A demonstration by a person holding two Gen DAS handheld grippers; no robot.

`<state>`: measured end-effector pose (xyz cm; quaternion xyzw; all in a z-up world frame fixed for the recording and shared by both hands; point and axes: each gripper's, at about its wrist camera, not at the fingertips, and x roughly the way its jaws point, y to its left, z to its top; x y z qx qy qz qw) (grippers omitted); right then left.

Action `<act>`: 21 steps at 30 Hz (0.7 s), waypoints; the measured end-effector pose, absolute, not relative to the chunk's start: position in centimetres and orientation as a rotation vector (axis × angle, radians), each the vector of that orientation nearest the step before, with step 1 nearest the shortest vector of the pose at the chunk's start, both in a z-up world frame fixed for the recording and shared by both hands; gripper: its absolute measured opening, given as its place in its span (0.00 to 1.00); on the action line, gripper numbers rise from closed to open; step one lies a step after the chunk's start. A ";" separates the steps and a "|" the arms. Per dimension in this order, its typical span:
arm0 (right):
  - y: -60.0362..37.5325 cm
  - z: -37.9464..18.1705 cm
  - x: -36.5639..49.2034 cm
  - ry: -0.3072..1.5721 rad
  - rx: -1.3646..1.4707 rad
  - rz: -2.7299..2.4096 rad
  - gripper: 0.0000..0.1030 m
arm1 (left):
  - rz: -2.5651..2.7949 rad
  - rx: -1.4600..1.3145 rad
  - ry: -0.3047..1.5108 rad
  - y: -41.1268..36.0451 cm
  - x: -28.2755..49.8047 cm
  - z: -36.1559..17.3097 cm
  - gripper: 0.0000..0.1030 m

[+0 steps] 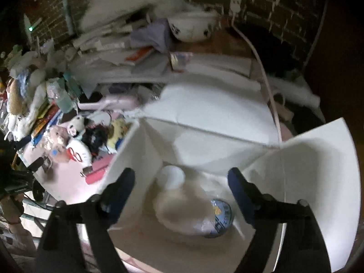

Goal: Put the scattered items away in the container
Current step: 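Lower the white puff with the right gripper into the pink box and release, then grasp the clear plastic bag with the left gripper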

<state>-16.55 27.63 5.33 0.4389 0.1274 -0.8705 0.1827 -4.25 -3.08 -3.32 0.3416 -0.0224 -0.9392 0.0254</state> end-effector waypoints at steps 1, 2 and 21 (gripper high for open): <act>27.3 5.6 -16.3 0.381 1.221 -2.465 0.81 | -2.901 1.059 -0.066 -3.2 -4.3 -3.4 0.93; 27.0 5.8 -16.0 0.397 1.200 -2.474 0.81 | -2.898 1.059 -0.065 -3.4 -4.2 -3.5 0.93; 13.0 4.5 -2.2 0.281 0.641 -2.155 0.82 | -2.825 0.972 -0.162 -6.5 -3.9 -7.3 0.93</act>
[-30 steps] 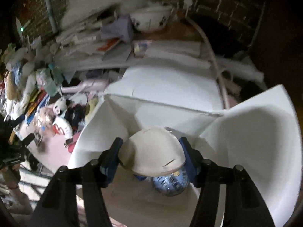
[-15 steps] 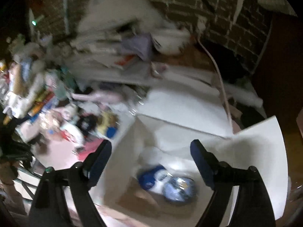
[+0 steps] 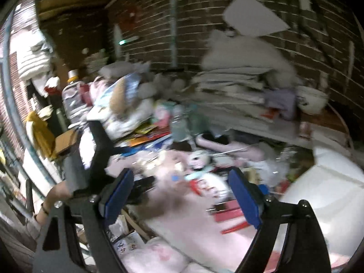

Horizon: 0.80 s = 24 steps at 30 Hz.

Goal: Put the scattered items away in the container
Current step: 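Grasp the clear plastic bag with the left gripper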

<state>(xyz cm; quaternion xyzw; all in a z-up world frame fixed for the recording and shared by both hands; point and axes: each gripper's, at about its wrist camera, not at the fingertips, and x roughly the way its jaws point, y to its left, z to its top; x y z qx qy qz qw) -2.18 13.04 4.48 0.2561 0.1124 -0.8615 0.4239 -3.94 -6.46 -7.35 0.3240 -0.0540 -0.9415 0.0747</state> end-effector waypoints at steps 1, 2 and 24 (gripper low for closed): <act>12.5 3.7 -1.8 0.273 0.654 -2.135 0.82 | -2.822 0.969 -0.151 -6.7 -4.2 -7.5 0.93; 12.1 2.9 -1.6 0.268 0.679 -2.109 0.82 | -2.820 0.973 -0.136 -7.0 -4.5 -7.7 0.93; 12.2 -4.1 -3.0 0.227 0.926 -2.087 0.82 | -2.825 1.140 -0.001 -8.2 -7.4 -8.1 0.27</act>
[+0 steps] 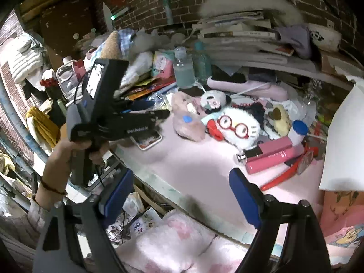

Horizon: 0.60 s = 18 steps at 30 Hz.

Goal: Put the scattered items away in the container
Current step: 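Grasp the clear plastic bag with the left gripper, then carry the clear bag in the left gripper into the pink box and release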

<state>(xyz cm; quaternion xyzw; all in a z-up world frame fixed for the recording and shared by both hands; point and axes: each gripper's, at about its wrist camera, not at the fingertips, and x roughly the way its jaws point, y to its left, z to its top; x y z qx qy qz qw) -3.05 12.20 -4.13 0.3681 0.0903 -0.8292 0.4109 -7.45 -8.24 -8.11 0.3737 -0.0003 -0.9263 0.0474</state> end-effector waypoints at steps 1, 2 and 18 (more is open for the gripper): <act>12.3 -4.3 -3.1 0.226 0.929 -2.087 0.82 | -2.825 1.140 0.006 -8.3 -7.4 -8.0 0.25; 12.3 -4.3 -3.1 0.226 0.930 -2.089 0.82 | -2.823 1.136 0.011 -8.3 -7.4 -7.9 0.22; 13.5 -5.7 -3.9 0.206 0.892 -2.299 0.82 | -3.029 0.858 -0.077 -3.8 -5.9 2.4 0.22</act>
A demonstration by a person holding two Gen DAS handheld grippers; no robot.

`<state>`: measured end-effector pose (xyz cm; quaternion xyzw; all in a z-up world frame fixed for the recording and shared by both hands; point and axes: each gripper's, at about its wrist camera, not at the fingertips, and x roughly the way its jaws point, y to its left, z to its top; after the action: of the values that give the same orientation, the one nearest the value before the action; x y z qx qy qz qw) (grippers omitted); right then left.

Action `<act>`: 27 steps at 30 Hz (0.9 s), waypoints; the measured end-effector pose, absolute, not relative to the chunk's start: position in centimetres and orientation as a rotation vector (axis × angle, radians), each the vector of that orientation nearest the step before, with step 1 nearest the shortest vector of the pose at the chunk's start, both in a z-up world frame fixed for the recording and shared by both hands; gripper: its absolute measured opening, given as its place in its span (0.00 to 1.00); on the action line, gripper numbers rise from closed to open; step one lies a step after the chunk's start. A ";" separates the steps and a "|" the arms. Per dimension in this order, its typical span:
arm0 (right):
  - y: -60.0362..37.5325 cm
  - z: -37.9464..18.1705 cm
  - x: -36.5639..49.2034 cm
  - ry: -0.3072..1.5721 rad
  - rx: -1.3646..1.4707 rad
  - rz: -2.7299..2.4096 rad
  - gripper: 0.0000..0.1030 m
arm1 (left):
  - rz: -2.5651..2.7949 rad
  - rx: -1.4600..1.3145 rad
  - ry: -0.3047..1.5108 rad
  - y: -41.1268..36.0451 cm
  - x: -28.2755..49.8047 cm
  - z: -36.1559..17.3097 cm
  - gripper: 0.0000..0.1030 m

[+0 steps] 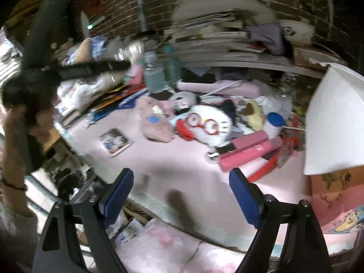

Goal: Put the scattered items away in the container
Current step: 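Carry the clear bag in the left gripper into the pink box and release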

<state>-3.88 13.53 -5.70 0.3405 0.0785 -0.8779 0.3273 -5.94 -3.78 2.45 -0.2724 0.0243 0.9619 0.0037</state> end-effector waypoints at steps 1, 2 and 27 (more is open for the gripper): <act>13.8 -5.8 -4.0 0.202 0.892 -2.308 0.82 | 2.991 -0.836 0.090 -2.8 -6.1 3.1 0.22; 14.0 -5.8 -4.0 0.200 0.892 -2.317 0.82 | 2.972 -0.821 0.102 -2.0 -6.3 3.6 0.22; 18.2 -8.4 -2.1 0.187 0.954 -2.328 0.82 | 2.315 -0.973 0.487 25.1 -13.1 6.1 0.36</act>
<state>-2.13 18.16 -8.37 0.3603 0.0705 -0.8790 0.3044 -13.12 25.06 6.10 -0.3643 0.1825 0.8668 0.2874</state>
